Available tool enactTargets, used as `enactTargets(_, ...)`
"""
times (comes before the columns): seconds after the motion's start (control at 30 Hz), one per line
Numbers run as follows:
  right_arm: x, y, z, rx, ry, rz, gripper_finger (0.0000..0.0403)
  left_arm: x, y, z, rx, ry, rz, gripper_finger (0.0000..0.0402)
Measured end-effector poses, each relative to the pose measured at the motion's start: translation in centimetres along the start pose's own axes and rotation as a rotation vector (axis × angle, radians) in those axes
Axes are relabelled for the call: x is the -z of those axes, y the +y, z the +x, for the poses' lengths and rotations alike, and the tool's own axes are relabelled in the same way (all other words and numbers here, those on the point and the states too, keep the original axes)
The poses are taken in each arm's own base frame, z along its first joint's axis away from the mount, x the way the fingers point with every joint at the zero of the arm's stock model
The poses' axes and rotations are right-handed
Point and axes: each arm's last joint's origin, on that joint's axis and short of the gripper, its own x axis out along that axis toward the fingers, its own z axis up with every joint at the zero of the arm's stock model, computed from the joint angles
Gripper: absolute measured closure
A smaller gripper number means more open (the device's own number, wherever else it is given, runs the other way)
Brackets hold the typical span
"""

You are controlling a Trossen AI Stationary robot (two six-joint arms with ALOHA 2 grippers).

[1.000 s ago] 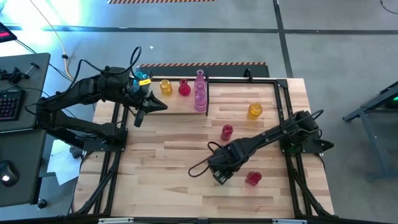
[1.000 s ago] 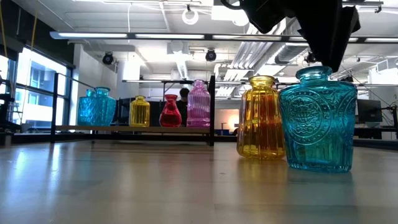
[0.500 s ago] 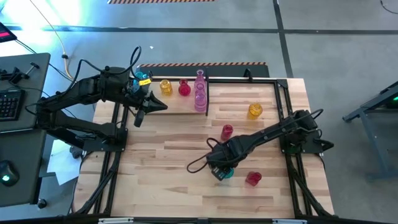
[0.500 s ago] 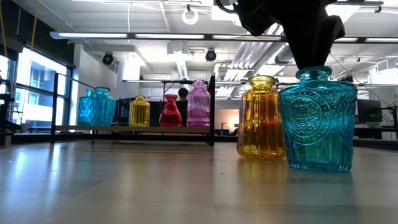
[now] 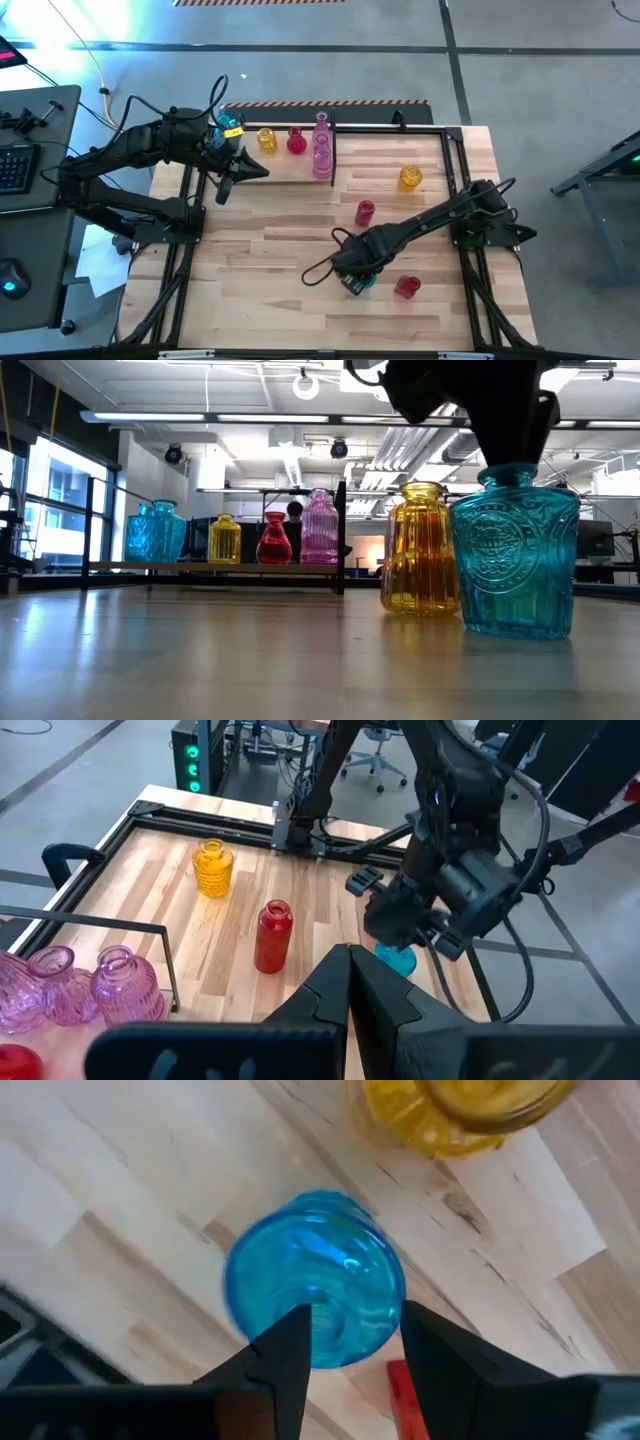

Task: Sort vases onto shelf
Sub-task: Put the blue vase on the shelf aligned with the other blue vase

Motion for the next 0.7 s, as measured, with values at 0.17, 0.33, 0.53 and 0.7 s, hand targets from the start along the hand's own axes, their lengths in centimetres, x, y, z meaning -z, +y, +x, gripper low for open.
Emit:
enactTargets(0.17, 0.23, 0.26, 0.56, 0.010, 0.010, 0.007, 0.0263, 0.08, 0.01, 0.00, -0.001, 0.008, -0.002, 0.0401)
enactTargets(0.33, 0.26, 0.29, 0.57, 0.004, 0.020, 0.008, 0.0263, 0.08, 0.01, 0.00, -0.001, 0.008, 0.004, 0.0401)
enactTargets(0.53, 0.32, 0.35, 0.76, 0.014, 0.019, -0.012, 0.0284, 0.09, 0.01, 0.00, -0.001, 0.009, 0.004, 0.0401)
enactTargets(0.7, 0.39, 0.25, 0.71, 0.025, 0.021, -0.049, 0.0373, 0.10, 0.01, 0.00, -0.001, 0.010, 0.003, 0.0401)
